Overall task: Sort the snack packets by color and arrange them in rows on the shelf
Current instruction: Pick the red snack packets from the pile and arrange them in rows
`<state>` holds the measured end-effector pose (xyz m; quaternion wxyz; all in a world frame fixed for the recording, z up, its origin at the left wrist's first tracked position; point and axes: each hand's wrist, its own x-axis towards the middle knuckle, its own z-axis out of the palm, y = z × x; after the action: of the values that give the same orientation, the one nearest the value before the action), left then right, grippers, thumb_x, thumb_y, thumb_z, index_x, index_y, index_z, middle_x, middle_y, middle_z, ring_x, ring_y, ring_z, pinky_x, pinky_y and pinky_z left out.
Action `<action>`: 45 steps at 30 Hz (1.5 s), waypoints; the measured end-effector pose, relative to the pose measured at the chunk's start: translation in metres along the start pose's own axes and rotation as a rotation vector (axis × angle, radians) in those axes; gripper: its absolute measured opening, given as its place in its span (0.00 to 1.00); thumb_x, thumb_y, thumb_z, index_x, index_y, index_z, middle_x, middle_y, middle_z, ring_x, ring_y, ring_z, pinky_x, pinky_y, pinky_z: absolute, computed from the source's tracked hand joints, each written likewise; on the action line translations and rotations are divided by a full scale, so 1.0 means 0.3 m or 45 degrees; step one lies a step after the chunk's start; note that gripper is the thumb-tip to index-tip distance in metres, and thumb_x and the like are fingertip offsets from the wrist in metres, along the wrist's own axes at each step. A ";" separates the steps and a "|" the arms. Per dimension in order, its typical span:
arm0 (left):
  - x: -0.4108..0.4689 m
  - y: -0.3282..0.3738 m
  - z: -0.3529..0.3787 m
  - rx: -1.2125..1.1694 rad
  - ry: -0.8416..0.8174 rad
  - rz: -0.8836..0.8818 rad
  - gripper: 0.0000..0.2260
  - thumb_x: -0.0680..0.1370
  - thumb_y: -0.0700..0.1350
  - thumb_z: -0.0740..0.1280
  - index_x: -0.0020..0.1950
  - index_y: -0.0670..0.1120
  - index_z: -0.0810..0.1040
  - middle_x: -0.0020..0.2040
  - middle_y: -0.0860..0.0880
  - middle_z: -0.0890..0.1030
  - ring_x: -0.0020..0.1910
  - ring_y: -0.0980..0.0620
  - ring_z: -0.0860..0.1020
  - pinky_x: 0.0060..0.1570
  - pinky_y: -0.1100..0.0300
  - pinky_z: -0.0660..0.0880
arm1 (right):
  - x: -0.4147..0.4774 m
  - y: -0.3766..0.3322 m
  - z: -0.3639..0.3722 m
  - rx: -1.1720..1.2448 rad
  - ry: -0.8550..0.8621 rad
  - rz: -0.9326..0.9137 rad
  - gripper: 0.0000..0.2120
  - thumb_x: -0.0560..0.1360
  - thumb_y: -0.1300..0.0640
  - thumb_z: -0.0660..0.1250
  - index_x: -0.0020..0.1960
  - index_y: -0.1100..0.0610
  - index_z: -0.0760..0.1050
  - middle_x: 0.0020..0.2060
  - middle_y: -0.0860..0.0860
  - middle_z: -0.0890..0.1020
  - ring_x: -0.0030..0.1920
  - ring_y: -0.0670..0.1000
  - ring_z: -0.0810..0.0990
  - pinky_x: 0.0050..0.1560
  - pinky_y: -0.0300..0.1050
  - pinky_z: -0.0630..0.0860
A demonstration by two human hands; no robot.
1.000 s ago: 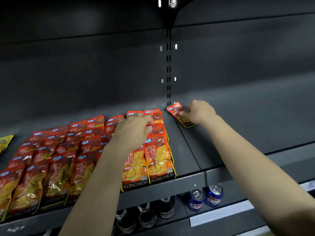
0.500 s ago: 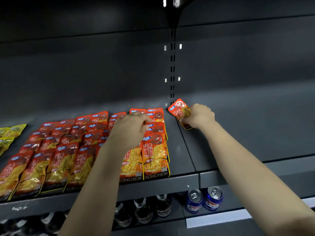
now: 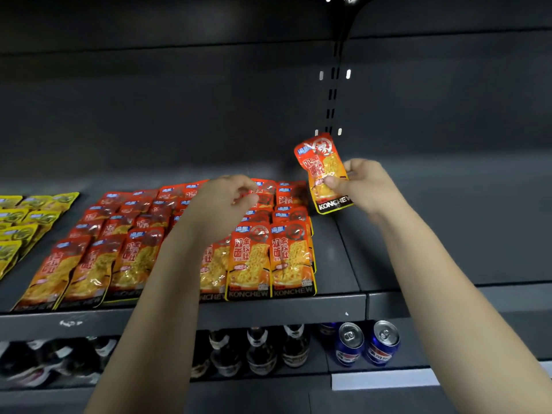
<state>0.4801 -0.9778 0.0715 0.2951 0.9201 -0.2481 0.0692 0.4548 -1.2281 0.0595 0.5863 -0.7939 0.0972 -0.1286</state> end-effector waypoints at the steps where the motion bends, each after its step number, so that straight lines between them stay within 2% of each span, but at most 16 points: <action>1: -0.002 -0.003 -0.005 -0.030 0.002 0.002 0.13 0.80 0.48 0.64 0.63 0.47 0.77 0.60 0.49 0.80 0.59 0.53 0.77 0.57 0.58 0.73 | -0.020 -0.017 0.020 0.059 -0.050 -0.008 0.06 0.73 0.62 0.72 0.45 0.58 0.75 0.41 0.54 0.85 0.41 0.52 0.84 0.50 0.49 0.79; 3: -0.006 -0.008 -0.016 -0.116 0.019 -0.008 0.14 0.80 0.50 0.64 0.64 0.48 0.76 0.59 0.51 0.80 0.57 0.54 0.78 0.55 0.61 0.72 | -0.061 -0.050 0.071 0.096 -0.150 -0.028 0.06 0.74 0.62 0.72 0.47 0.60 0.75 0.42 0.54 0.85 0.41 0.51 0.84 0.49 0.48 0.80; 5: -0.011 -0.022 -0.032 -0.253 0.053 -0.026 0.16 0.79 0.53 0.64 0.65 0.50 0.75 0.55 0.53 0.81 0.53 0.55 0.80 0.54 0.58 0.75 | -0.102 -0.077 0.138 0.107 -0.237 -0.044 0.06 0.74 0.63 0.72 0.47 0.59 0.75 0.42 0.54 0.85 0.41 0.51 0.84 0.47 0.48 0.81; 8: -0.026 -0.057 -0.065 -0.484 0.121 -0.042 0.13 0.78 0.55 0.66 0.59 0.52 0.76 0.48 0.55 0.83 0.48 0.58 0.82 0.52 0.55 0.78 | -0.154 -0.107 0.252 0.112 -0.323 -0.056 0.06 0.73 0.62 0.72 0.45 0.57 0.75 0.39 0.53 0.85 0.40 0.52 0.84 0.47 0.52 0.81; 12: -0.061 -0.128 -0.125 -0.918 0.077 -0.149 0.15 0.73 0.47 0.74 0.57 0.48 0.77 0.48 0.51 0.85 0.48 0.53 0.84 0.53 0.50 0.80 | -0.202 -0.136 0.395 0.151 -0.357 -0.087 0.07 0.73 0.65 0.71 0.45 0.56 0.75 0.35 0.48 0.85 0.38 0.47 0.84 0.45 0.45 0.80; 15: -0.093 -0.190 -0.167 -1.037 -0.017 -0.157 0.19 0.70 0.41 0.77 0.58 0.43 0.77 0.49 0.46 0.85 0.49 0.49 0.84 0.52 0.51 0.80 | -0.229 -0.148 0.484 0.142 -0.338 -0.096 0.07 0.73 0.65 0.71 0.50 0.61 0.76 0.39 0.51 0.85 0.40 0.48 0.84 0.46 0.46 0.79; 17: -0.109 -0.229 -0.190 -1.052 -0.047 -0.146 0.18 0.69 0.40 0.77 0.57 0.43 0.78 0.48 0.46 0.85 0.48 0.49 0.84 0.51 0.52 0.80 | -0.251 -0.161 0.532 0.116 -0.311 -0.109 0.09 0.73 0.64 0.72 0.52 0.64 0.76 0.40 0.54 0.84 0.41 0.49 0.83 0.49 0.49 0.78; 19: -0.119 -0.266 -0.212 -1.036 -0.060 -0.141 0.18 0.68 0.41 0.77 0.56 0.45 0.79 0.47 0.47 0.85 0.47 0.50 0.84 0.50 0.52 0.80 | -0.269 -0.174 0.568 0.130 -0.294 -0.121 0.10 0.73 0.65 0.72 0.52 0.65 0.76 0.37 0.53 0.83 0.37 0.46 0.82 0.44 0.41 0.78; 22: -0.130 -0.309 -0.250 -1.012 -0.070 -0.116 0.16 0.69 0.41 0.77 0.55 0.46 0.79 0.46 0.48 0.85 0.46 0.51 0.84 0.46 0.55 0.81 | -0.285 -0.203 0.605 0.174 -0.264 -0.134 0.11 0.71 0.67 0.72 0.50 0.59 0.74 0.30 0.46 0.80 0.32 0.42 0.81 0.39 0.33 0.76; 24: -0.137 -0.329 -0.273 -1.008 -0.076 -0.094 0.16 0.69 0.41 0.77 0.54 0.46 0.79 0.46 0.48 0.85 0.45 0.51 0.84 0.47 0.55 0.81 | -0.287 -0.218 0.621 0.182 -0.211 -0.166 0.15 0.70 0.68 0.73 0.53 0.59 0.73 0.29 0.46 0.79 0.33 0.44 0.80 0.41 0.34 0.76; 27: -0.146 -0.350 -0.296 -1.024 -0.108 -0.076 0.17 0.69 0.41 0.77 0.55 0.45 0.79 0.46 0.48 0.86 0.45 0.52 0.84 0.46 0.56 0.82 | -0.297 -0.235 0.642 0.149 -0.152 -0.216 0.17 0.69 0.68 0.74 0.55 0.60 0.73 0.35 0.53 0.80 0.38 0.50 0.80 0.45 0.38 0.78; 34: -0.142 -0.365 -0.289 -1.021 -0.168 -0.029 0.18 0.68 0.40 0.77 0.56 0.44 0.79 0.47 0.48 0.86 0.45 0.52 0.84 0.48 0.54 0.82 | -0.305 -0.226 0.656 0.090 -0.079 -0.210 0.14 0.71 0.68 0.73 0.52 0.57 0.73 0.31 0.49 0.81 0.31 0.42 0.77 0.36 0.33 0.72; 39: -0.138 -0.367 -0.277 -0.984 -0.230 -0.024 0.19 0.66 0.41 0.78 0.56 0.46 0.79 0.47 0.49 0.85 0.47 0.52 0.84 0.51 0.51 0.81 | -0.303 -0.218 0.647 0.031 -0.129 -0.167 0.15 0.71 0.68 0.73 0.51 0.56 0.72 0.33 0.57 0.78 0.29 0.46 0.74 0.34 0.37 0.73; 45: -0.119 -0.375 -0.323 -0.834 -0.184 -0.009 0.13 0.71 0.45 0.75 0.54 0.47 0.79 0.46 0.50 0.85 0.44 0.53 0.84 0.51 0.52 0.80 | -0.293 -0.225 0.637 0.001 -0.123 -0.141 0.13 0.71 0.68 0.73 0.51 0.58 0.72 0.33 0.55 0.79 0.29 0.45 0.76 0.33 0.36 0.75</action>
<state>0.5069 -0.8281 0.0836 0.5570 0.7797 -0.2743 -0.0806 0.4326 -1.0083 0.0628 0.5824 -0.8032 0.0247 -0.1226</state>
